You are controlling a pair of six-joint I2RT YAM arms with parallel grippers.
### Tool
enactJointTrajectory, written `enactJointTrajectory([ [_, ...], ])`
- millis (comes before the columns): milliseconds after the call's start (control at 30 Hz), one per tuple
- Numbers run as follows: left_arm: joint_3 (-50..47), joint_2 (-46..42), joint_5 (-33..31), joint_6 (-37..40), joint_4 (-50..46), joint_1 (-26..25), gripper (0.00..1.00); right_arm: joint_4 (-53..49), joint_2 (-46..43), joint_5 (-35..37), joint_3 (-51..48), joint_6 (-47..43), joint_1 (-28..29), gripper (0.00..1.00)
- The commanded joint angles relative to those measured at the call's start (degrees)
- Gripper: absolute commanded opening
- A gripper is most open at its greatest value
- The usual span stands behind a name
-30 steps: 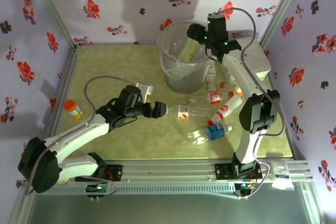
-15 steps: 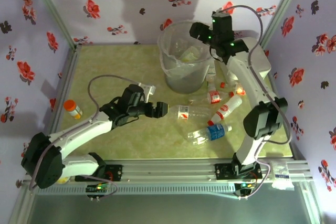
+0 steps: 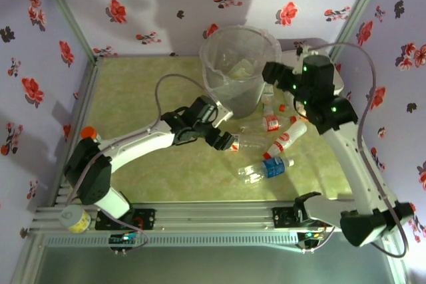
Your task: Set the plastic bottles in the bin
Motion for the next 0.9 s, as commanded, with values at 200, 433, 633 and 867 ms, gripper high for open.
enactJointTrajectory([
  [200,3.1,-0.3,0.4,-1.8,-3.2,-13.6,0.87,-11.9,-16.2,10.8,-14.7,3.5,-2.2,0.85],
  [433,6.0,9.0,1.8,-4.8,0.6,-19.4,0.92,-9.4,-18.2,8.9,-19.2,7.4,-5.3,0.85],
  [633,9.2,16.9,0.9,-3.9,-1.6,-20.9,0.96,-8.7,-18.5,8.9,-18.0,7.2,-5.4,0.85],
  [867,11.6,22.4,-1.2,-3.0,-3.3,-21.6,0.92,-9.0,-20.0,8.5,-20.0,7.7,-5.4,0.86],
])
